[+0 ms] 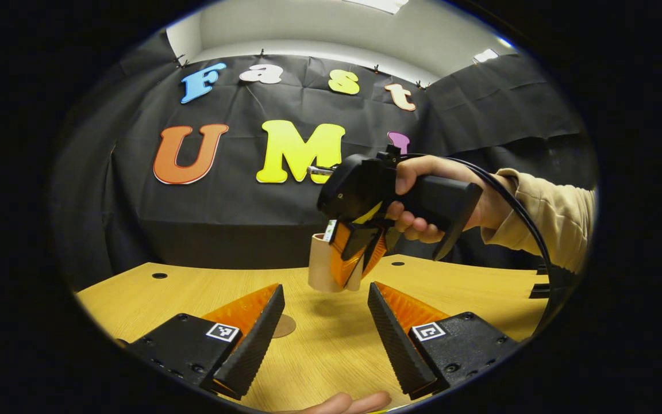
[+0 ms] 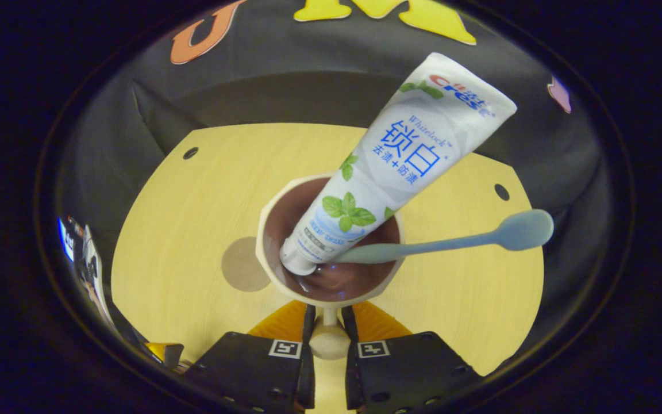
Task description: Put the toothbrush and toothpaste on the desktop into the cup, then pick up the cup and place it on the coaster on the desktop.
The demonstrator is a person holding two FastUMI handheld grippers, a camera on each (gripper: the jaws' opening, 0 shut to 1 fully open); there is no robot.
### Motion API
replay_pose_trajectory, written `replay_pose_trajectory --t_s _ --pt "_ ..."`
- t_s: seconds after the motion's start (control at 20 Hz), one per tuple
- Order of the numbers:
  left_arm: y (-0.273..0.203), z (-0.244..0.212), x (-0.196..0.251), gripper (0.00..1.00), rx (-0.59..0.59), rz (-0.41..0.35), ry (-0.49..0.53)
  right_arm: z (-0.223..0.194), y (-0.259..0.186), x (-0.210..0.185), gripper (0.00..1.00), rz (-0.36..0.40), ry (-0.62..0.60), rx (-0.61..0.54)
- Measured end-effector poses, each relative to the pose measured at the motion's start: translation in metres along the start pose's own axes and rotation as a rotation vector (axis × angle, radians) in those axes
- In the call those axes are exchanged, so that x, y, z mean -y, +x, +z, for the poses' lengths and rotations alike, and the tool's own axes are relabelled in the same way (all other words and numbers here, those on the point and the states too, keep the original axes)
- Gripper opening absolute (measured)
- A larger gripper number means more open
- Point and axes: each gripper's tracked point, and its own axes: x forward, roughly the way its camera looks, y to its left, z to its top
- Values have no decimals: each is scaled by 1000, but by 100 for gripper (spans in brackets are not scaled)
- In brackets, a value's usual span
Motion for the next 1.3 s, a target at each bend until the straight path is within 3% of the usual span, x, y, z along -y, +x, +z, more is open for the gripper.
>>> replay_pose_trajectory --t_s 0.15,0.3,0.45,0.75,0.85,0.95,1.0,1.05,1.1,1.2,1.3 --pt "-5 2 -3 93 11 17 14 0 -7 16 20 18 -151 -6" --pt "-5 -4 -22 93 4 96 15 -5 -16 24 20 70 -209 -63" --pt "-11 -6 -38 93 -15 155 -8 -9 -22 33 20 54 -265 -103" --pt "-10 -12 -40 93 -30 155 -8 -11 -29 33 20 62 -273 -142" --pt "-9 -13 -42 93 -38 162 -11 -13 -31 27 23 97 -257 -160" --pt "-7 -13 -47 93 -42 182 -10 -10 -40 23 29 174 -230 -148" --pt "-8 -15 -50 93 -48 196 -3 -11 -52 21 41 223 -196 -135" --pt "-9 -18 -52 93 -54 204 3 -10 -59 26 65 239 -176 -116" --pt "-6 -18 -52 93 -54 208 6 -11 -64 31 74 242 -183 -101" --pt "-5 -18 -53 93 -59 212 12 -13 -77 42 80 236 -213 -57" --pt "-8 -17 -52 93 -55 215 8 -10 -105 58 83 261 -153 58"
